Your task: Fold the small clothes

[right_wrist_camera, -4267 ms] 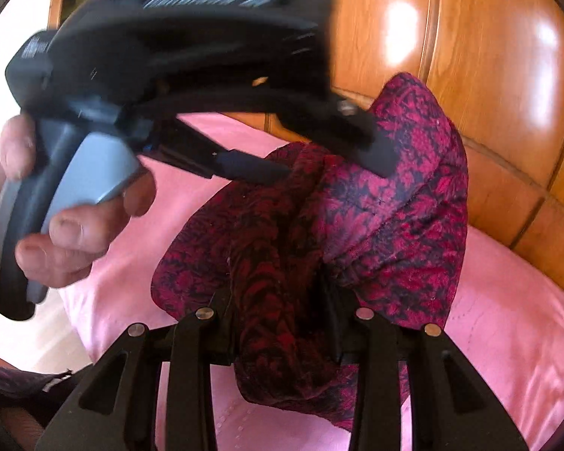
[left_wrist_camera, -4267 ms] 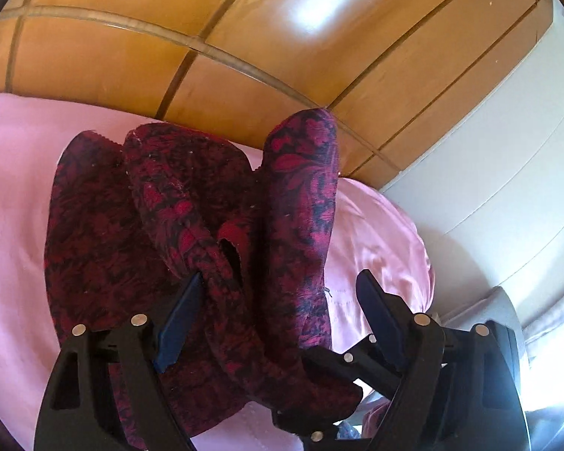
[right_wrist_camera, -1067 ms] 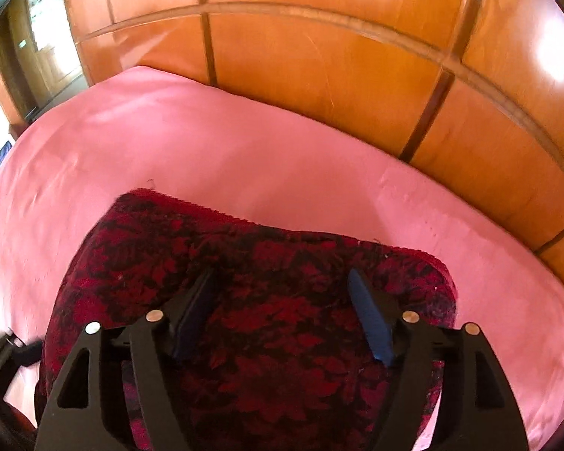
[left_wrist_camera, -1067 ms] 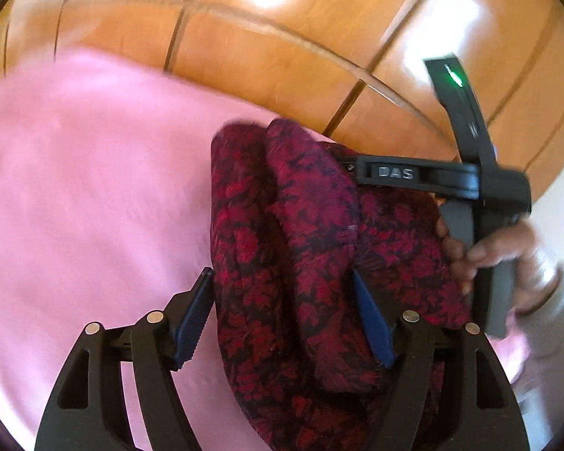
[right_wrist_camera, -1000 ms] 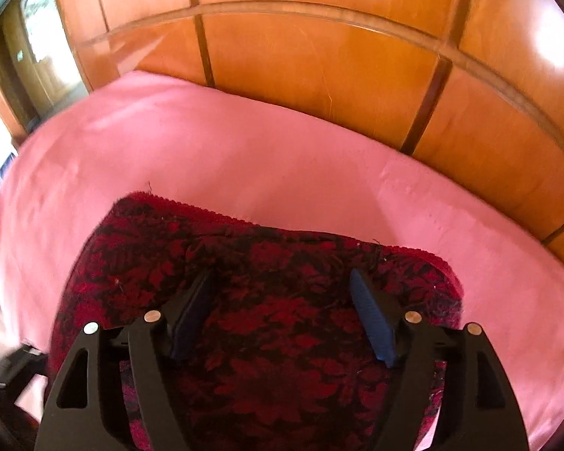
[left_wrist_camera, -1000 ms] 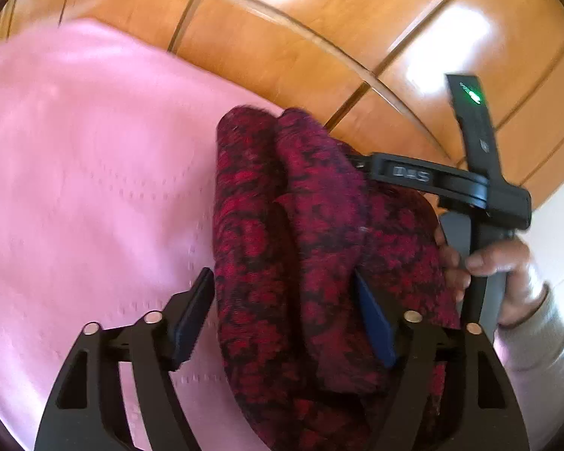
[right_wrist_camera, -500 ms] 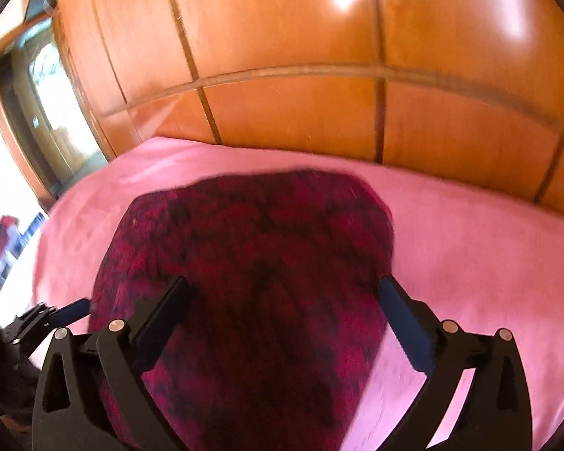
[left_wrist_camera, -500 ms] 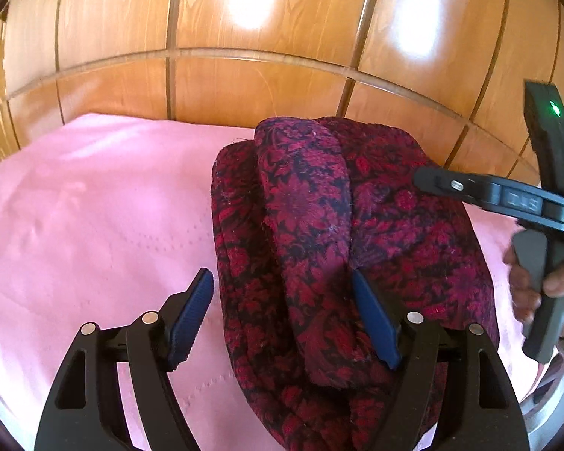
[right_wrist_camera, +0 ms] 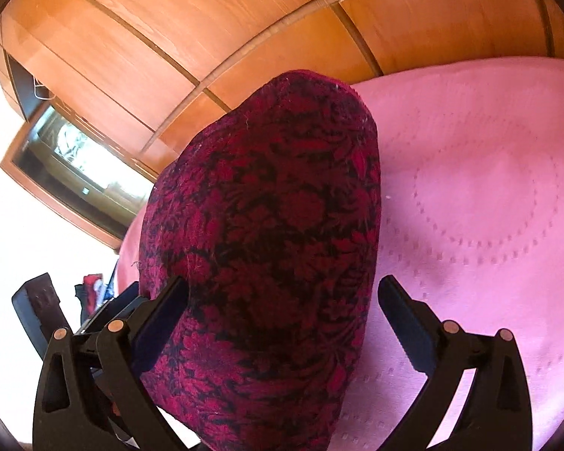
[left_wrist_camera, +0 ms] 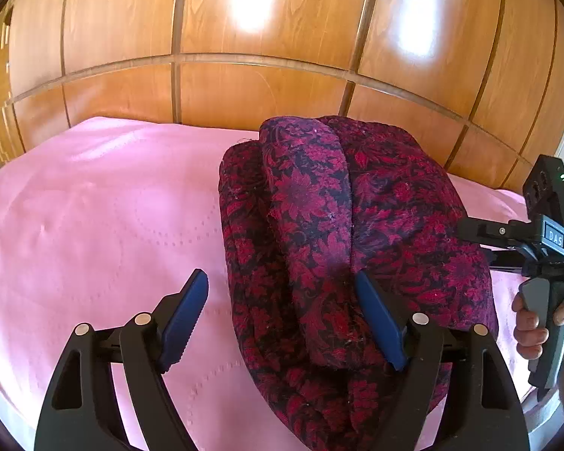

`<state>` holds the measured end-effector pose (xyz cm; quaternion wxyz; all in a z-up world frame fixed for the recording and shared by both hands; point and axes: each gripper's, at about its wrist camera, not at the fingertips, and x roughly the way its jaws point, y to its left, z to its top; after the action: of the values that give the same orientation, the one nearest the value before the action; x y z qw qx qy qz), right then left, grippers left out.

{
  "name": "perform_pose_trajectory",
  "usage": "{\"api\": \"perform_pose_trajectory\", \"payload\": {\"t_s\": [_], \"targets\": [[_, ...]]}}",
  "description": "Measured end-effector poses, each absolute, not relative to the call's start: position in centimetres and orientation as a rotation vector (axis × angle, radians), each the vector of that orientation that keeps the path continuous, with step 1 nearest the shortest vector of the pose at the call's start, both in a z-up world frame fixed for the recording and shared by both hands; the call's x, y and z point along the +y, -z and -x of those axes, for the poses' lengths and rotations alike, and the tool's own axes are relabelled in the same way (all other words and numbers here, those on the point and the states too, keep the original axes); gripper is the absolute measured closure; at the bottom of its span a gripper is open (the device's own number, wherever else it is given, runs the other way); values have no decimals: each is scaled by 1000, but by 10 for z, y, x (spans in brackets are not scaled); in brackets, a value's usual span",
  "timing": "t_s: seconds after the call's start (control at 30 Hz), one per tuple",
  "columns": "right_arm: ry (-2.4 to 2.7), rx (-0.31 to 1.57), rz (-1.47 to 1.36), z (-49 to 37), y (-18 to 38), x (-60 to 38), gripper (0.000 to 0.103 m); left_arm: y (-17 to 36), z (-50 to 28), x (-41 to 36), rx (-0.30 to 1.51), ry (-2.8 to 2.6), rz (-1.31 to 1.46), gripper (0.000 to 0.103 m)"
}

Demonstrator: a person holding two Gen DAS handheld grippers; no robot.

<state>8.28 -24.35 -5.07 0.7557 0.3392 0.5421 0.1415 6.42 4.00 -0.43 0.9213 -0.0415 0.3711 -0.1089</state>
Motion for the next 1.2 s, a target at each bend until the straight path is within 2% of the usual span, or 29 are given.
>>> {"api": "perform_pose_trajectory", "payload": {"t_s": [0.43, 0.57, 0.73, 0.83, 0.93, 0.97, 1.0, 1.07, 1.13, 1.2], "targets": [[-388, 1196, -791, -107, 74, -244, 2, 19, -75, 58, 780, 272, 187, 11], [-434, 1206, -829, -115, 86, -245, 2, 34, -87, 76, 829, 345, 339, 6], [-488, 1205, -890, -122, 100, -248, 2, 55, -100, 94, 879, 453, 530, 6], [-504, 1206, -915, -125, 106, -248, 2, 67, -105, 99, 905, 505, 624, 9], [-520, 1208, -923, -129, 108, -247, 2, 71, -105, 100, 894, 571, 679, 24], [-521, 1210, -926, -130, 108, -246, 2, 71, -105, 100, 887, 597, 693, 33], [-520, 1210, -919, -131, 107, -245, 3, 72, -105, 99, 881, 622, 710, 35], [-520, 1201, -899, -130, 100, -245, 16, 74, -104, 99, 877, 638, 732, 38], [-514, 1189, -875, -126, 90, -245, 24, 78, -103, 100, 876, 664, 778, 41], [-516, 1169, -839, -121, 77, -243, 27, 77, -99, 100, 866, 690, 805, 41]]}}
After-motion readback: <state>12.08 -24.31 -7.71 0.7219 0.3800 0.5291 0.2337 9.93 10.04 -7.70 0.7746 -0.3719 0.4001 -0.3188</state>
